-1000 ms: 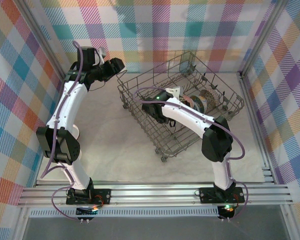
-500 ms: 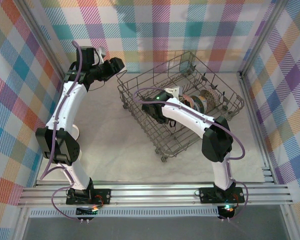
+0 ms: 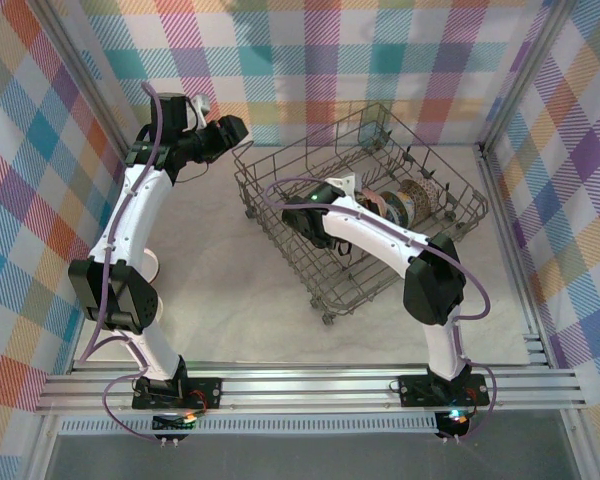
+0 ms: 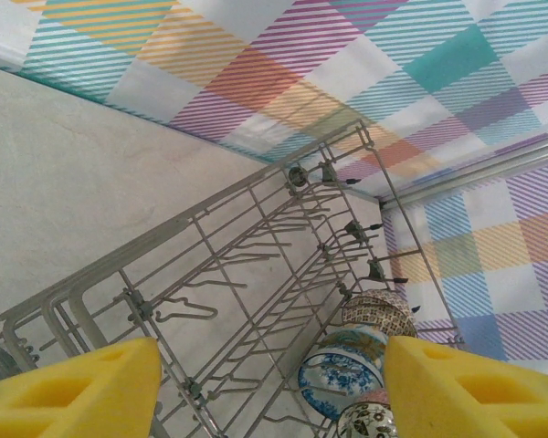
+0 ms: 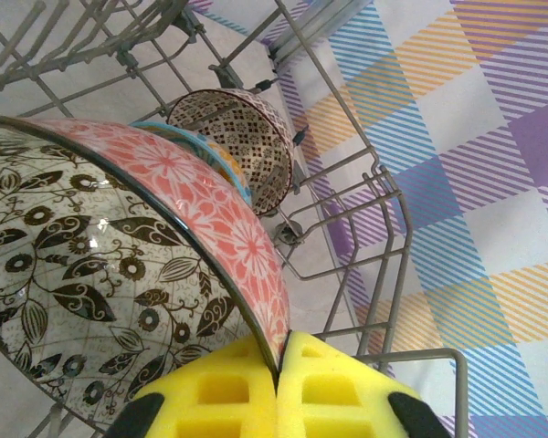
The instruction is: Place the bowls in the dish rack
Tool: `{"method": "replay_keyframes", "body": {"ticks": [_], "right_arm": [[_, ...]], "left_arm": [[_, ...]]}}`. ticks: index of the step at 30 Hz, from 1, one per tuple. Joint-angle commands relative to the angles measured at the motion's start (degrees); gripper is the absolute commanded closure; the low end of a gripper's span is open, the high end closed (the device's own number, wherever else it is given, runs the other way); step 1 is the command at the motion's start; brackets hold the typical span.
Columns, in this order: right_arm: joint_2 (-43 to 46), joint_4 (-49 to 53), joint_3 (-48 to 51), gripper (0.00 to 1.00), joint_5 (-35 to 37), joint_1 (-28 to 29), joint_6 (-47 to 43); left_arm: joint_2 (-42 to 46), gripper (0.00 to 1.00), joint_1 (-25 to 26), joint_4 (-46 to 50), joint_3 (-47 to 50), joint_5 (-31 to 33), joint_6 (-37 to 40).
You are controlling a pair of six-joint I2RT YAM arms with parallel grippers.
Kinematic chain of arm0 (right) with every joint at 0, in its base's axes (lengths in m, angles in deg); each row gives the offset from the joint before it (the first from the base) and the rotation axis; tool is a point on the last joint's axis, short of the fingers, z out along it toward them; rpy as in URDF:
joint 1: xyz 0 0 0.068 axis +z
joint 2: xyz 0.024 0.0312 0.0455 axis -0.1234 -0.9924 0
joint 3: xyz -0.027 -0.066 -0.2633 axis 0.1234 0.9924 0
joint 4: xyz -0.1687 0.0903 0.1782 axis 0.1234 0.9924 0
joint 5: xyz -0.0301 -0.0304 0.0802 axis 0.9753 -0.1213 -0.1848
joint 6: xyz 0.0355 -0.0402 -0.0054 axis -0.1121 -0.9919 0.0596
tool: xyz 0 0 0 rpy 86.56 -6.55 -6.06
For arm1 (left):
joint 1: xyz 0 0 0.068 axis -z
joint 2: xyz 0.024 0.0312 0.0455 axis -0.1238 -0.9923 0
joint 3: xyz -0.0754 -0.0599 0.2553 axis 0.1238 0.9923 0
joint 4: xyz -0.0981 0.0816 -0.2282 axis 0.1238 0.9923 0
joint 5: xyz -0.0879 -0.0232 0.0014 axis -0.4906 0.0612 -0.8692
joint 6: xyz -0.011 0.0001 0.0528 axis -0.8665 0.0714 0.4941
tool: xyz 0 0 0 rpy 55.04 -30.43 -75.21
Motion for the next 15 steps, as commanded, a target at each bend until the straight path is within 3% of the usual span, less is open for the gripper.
{"method": "replay_keyframes", "body": {"ticks": [1, 15], "right_arm": [[-3.9, 13.8, 2.6, 1.00, 2.8, 3.9, -0.3], [-3.1, 13.8, 3.2, 1.00, 3.4, 4.4, -1.3]], "left_arm": [[1.7, 0.34, -0.5, -0.4, 0.5, -1.7, 1.0], [1.3, 0.34, -0.4, -0.7, 0.5, -2.1, 0.9]]}}
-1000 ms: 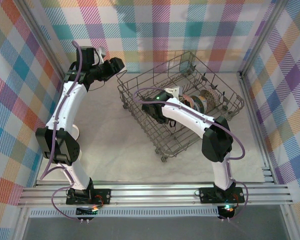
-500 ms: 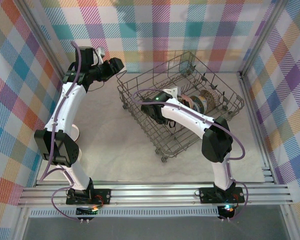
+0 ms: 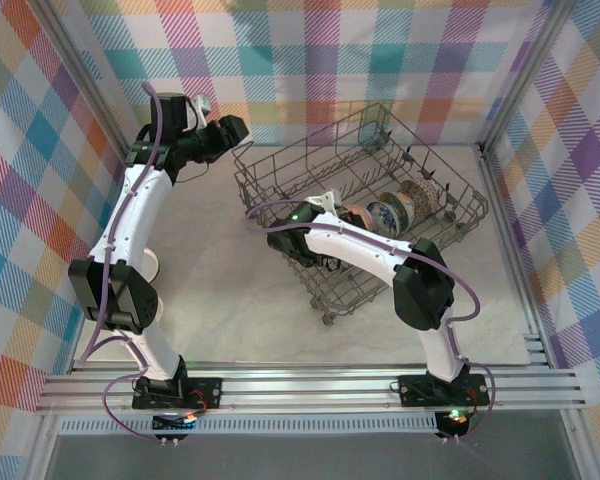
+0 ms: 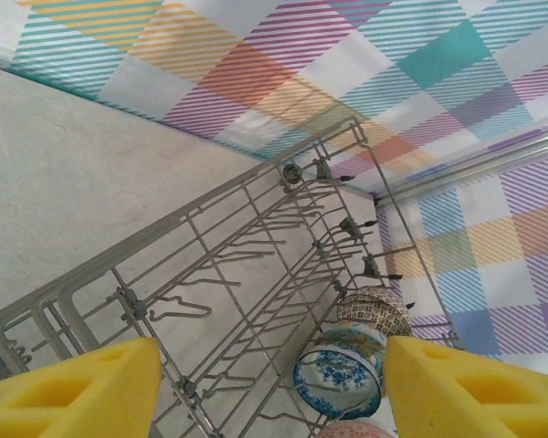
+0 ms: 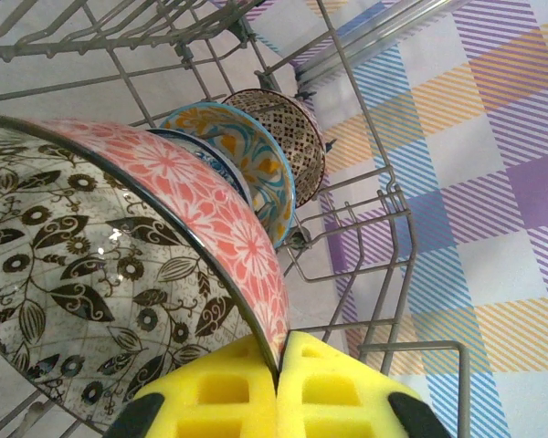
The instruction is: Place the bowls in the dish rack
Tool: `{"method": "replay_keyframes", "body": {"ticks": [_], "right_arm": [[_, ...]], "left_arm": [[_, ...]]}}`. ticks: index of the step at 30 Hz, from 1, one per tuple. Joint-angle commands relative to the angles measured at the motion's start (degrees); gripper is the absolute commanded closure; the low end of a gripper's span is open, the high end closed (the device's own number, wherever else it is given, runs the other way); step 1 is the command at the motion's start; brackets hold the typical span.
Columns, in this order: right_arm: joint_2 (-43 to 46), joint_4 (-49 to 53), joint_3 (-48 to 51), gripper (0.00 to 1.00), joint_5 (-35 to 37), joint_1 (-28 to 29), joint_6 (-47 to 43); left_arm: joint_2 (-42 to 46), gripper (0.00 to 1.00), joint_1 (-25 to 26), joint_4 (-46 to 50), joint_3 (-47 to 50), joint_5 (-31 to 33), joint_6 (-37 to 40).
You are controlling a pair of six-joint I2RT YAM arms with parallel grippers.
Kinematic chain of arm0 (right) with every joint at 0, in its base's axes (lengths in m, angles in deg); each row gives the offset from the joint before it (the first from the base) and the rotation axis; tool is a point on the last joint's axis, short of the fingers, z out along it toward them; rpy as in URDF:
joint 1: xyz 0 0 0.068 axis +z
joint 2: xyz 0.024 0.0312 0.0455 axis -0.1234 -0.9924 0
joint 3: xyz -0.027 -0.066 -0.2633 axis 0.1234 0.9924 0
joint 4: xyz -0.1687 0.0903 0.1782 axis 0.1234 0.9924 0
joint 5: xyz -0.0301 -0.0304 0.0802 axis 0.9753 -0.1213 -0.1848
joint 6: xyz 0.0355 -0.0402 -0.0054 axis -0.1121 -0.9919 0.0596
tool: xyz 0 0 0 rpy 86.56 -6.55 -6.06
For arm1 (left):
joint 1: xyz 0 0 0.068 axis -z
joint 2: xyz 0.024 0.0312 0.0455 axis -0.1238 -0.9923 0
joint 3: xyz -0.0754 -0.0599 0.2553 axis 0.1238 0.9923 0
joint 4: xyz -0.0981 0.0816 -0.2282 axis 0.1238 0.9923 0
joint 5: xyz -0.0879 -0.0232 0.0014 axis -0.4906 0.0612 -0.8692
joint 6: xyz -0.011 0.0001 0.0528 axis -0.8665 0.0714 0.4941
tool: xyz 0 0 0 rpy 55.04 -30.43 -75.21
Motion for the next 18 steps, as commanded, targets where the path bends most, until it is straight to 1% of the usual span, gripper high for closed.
{"method": "replay_keyframes", "body": {"ticks": [1, 7, 18], "right_arm": [[-1.0, 11.6, 1.3, 1.00, 2.6, -0.9, 0.0], [1.6, 11.6, -0.1, 1.00, 4.1, -1.4, -1.6], [5.8, 11.4, -1.0, 1.00, 6.7, -4.1, -4.6]], "left_arm": [[1.3, 0.34, -0.5, -0.6, 0.5, -1.2, 0.9], [1.0, 0.34, -0.5, -0.6, 0.5, -1.5, 0.8], [0.9, 0.34, -0.5, -0.7, 0.6, -2.1, 0.6]]}}
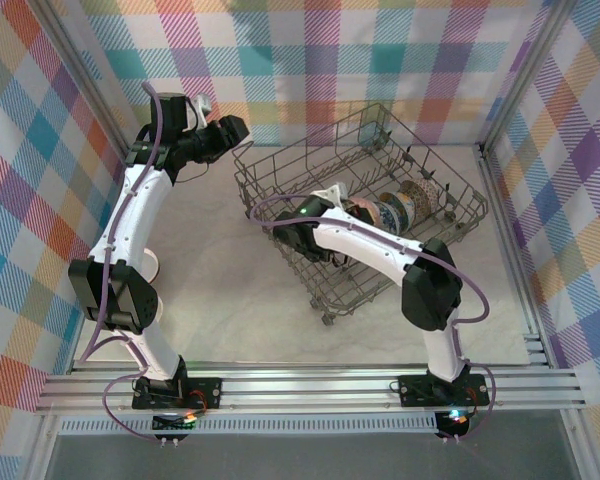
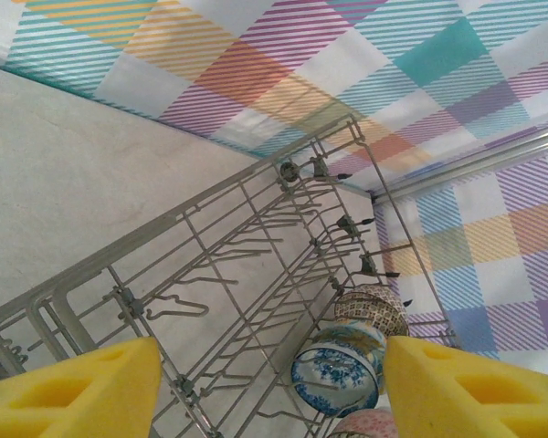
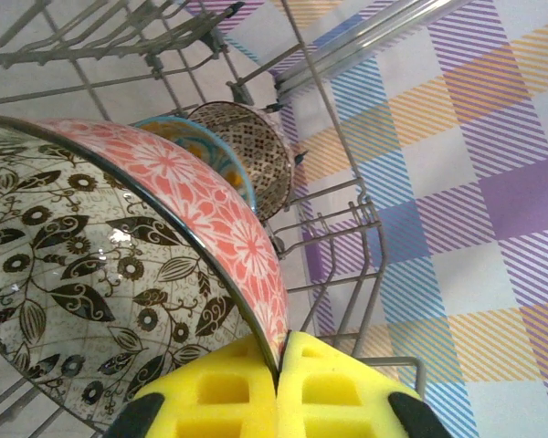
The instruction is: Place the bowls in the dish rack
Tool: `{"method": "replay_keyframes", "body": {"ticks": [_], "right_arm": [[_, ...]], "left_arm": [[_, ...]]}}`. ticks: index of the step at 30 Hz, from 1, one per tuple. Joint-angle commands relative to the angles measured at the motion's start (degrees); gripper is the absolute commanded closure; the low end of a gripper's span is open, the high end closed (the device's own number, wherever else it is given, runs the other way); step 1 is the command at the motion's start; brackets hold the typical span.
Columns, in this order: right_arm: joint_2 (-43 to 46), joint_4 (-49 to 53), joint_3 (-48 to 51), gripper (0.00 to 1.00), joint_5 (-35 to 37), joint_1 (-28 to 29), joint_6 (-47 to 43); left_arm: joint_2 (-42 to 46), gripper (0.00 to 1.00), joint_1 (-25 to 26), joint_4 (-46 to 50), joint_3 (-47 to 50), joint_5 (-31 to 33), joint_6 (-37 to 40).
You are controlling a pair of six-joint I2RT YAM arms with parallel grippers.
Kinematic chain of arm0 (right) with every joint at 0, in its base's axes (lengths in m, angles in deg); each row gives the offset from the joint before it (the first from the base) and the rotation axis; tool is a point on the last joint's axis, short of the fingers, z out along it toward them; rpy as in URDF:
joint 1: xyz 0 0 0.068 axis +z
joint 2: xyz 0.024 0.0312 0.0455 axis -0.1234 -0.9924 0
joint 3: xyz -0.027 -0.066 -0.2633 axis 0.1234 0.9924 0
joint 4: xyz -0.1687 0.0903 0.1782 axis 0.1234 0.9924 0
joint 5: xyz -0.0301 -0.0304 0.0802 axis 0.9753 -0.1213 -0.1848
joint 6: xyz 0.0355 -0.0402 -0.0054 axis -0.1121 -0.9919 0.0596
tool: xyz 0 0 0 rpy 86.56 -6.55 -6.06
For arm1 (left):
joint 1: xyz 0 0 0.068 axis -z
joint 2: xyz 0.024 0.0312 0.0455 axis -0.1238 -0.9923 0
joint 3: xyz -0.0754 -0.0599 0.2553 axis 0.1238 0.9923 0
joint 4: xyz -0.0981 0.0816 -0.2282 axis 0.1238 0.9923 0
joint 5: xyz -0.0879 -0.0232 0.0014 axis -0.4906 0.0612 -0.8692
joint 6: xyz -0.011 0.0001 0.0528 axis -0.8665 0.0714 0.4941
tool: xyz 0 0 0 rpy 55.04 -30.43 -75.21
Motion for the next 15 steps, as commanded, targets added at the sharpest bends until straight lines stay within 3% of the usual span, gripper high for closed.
{"method": "replay_keyframes", "body": {"ticks": [1, 15], "right_arm": [[2.7, 11.0, -1.0, 1.00, 4.6, -2.2, -1.2], [-0.7, 11.0, 2.6, 1.00, 4.1, -2.6, 1.6]], "left_arm": [[0.9, 0.34, -0.4, -0.8, 0.6, -1.5, 0.6], [1.2, 0.34, -0.5, -1.0, 0.6, -1.4, 0.6]]}}
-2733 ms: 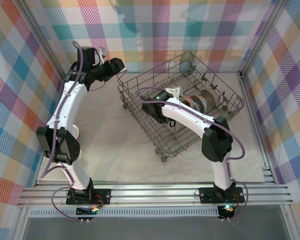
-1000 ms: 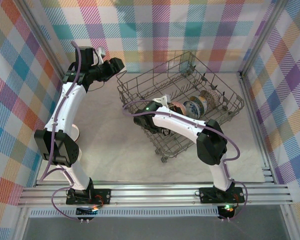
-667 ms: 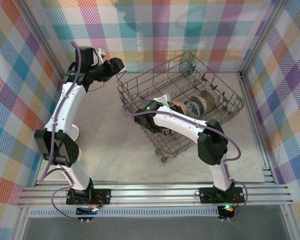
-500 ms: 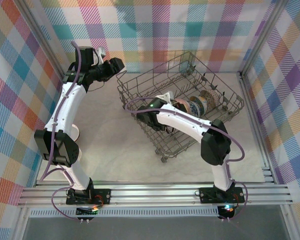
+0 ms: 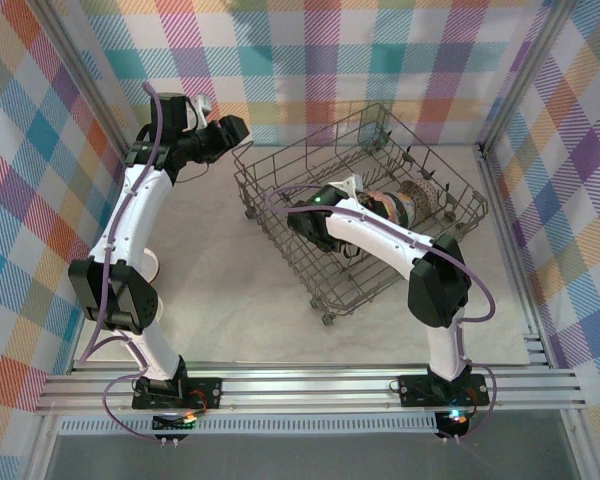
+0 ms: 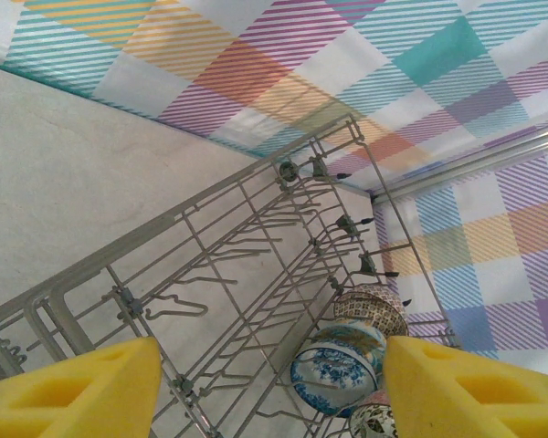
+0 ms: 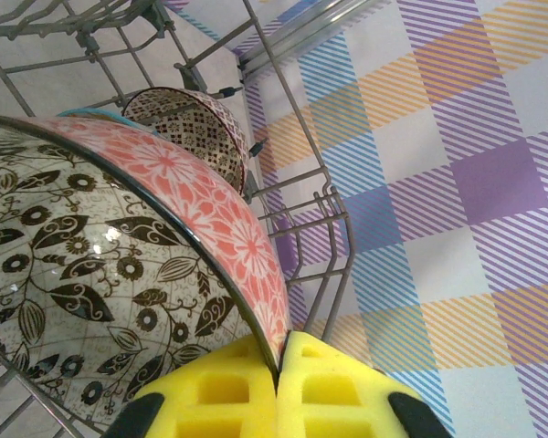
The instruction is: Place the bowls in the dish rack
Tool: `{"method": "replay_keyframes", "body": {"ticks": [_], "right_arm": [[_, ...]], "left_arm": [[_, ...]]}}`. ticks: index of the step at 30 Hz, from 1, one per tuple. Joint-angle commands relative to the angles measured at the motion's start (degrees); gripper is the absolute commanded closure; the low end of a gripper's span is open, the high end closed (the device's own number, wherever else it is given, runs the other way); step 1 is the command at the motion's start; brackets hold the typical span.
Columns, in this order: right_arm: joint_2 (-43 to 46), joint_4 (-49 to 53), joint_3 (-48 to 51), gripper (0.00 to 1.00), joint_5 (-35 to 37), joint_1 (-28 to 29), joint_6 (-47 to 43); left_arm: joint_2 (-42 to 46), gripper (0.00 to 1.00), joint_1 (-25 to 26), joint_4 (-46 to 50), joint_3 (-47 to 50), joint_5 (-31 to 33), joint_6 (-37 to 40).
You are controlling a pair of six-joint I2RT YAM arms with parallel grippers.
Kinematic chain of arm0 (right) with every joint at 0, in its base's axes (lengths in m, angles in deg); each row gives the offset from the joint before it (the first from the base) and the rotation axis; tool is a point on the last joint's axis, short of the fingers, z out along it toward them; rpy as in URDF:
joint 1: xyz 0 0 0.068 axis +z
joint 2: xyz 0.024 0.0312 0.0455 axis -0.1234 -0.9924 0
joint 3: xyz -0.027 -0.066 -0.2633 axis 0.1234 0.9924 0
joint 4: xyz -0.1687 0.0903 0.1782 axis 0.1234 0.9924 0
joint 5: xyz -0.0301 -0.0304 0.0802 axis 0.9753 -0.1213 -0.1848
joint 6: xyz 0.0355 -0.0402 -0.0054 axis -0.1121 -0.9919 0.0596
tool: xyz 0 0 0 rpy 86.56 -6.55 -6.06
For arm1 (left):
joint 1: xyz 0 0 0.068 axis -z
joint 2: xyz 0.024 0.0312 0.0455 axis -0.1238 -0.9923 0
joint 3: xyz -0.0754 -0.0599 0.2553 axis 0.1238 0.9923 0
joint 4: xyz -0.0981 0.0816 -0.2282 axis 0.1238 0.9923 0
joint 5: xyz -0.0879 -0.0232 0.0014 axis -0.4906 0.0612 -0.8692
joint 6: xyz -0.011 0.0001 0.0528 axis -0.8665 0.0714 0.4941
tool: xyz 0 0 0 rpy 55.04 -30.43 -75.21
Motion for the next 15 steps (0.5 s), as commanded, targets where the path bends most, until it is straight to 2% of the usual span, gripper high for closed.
{"method": "replay_keyframes", "body": {"ticks": [1, 15], "right_arm": [[-1.7, 10.3, 1.5, 1.00, 3.0, 1.2, 2.2], [-3.9, 10.3, 7.0, 1.00, 0.1, 4.3, 7.3]], "left_arm": [[1.2, 0.34, -0.4, -0.9, 0.5, -1.4, 0.6], [1.3, 0.34, -0.4, -1.3, 1.3, -1.5, 0.2]]}}
